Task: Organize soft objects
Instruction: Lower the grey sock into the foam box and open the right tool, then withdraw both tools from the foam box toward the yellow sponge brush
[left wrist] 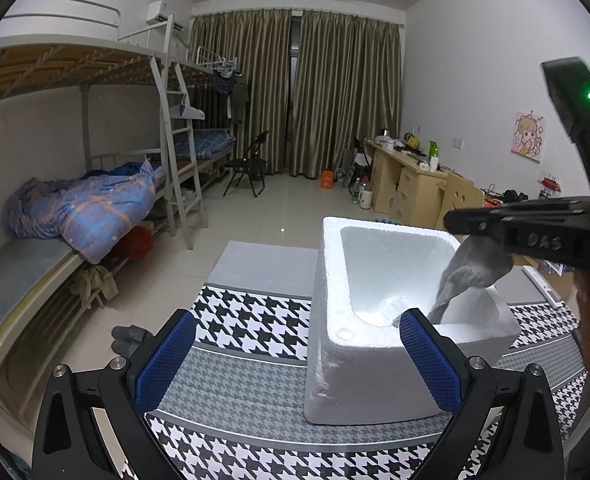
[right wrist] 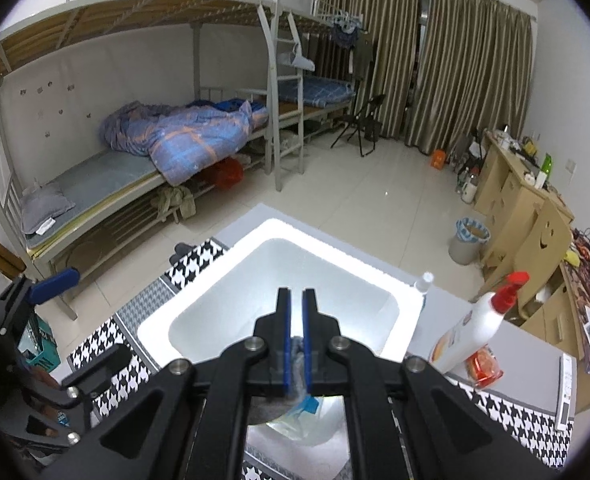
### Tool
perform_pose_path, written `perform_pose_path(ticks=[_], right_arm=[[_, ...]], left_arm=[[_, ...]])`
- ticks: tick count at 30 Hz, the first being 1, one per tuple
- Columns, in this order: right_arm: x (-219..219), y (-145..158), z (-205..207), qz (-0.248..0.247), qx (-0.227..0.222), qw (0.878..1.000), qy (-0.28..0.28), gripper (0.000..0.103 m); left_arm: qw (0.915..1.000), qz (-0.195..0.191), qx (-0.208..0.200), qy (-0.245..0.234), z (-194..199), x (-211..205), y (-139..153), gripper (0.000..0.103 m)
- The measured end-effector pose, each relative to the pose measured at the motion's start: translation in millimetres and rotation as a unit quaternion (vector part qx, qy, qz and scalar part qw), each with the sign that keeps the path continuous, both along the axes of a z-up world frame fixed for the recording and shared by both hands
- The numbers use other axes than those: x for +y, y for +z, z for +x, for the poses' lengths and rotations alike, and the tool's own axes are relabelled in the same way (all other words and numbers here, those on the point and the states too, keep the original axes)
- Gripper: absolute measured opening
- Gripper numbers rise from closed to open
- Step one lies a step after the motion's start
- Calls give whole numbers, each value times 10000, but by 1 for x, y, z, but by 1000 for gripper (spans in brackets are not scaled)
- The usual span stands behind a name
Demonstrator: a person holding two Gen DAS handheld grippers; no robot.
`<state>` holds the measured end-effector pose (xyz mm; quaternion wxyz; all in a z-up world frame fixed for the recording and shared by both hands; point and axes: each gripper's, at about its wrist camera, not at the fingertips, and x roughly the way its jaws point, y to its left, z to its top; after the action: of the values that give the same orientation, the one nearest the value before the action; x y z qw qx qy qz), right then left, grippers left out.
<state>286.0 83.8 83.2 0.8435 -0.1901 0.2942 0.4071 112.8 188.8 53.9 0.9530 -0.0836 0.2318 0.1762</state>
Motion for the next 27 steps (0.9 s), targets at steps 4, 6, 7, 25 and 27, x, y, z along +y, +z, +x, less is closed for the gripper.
perform_pose_path(ticks=[4,6,7,25,27], right_arm=[[2,-6,4,-43,104,9999,36,7],[1,-7,4,-30,170,9998,82,7],[0,-7,4,-24,174,9998,97,8],[-13,6,-12,211,-342,9992,-1,81],[-18,6,-14,241,-343,9991,-13,81]], left_arm=[[10000,-10,9,1,0,0,-1,102],[10000,5,2,-18,-1,0,-1,102],[10000,8,1,-20,-2,0,-1,102],[10000,59,-25,-67,-8,-13,1,102],[9999,56,-39,-76,-8,-15,2,102]])
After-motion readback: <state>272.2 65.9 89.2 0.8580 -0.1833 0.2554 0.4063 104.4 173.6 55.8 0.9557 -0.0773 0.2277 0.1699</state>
